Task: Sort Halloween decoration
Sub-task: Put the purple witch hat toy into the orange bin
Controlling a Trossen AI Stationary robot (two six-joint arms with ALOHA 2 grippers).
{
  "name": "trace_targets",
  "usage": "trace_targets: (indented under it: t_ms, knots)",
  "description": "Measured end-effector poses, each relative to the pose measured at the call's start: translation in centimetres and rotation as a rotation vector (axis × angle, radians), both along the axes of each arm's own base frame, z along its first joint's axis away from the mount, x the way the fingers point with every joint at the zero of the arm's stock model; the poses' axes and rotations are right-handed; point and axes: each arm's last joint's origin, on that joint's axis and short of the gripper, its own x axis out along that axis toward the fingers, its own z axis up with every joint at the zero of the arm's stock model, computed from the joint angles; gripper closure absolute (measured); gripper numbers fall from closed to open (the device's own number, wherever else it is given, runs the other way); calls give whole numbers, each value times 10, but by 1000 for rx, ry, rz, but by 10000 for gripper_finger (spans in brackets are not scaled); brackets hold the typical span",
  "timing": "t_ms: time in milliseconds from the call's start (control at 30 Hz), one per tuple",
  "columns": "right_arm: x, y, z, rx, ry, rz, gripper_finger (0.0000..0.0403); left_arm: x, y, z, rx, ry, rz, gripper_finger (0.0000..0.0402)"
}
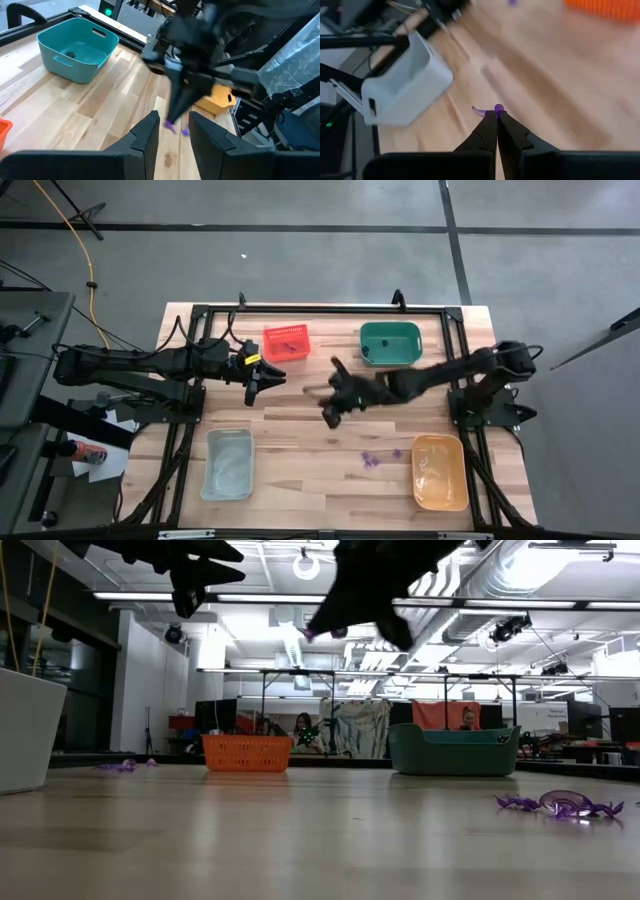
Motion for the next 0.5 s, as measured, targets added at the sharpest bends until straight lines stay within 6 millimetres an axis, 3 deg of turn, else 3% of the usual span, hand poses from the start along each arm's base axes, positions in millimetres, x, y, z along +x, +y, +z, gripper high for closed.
trace_targets:
  t_ms: [267, 500]
  knots:
    - [13, -73, 19, -175, -229, 221, 403, 1, 3, 6, 35, -61, 112, 307]
    - [12, -115, 39, -299, -454, 315, 403, 3, 6, 22, 240, -205, 165, 307]
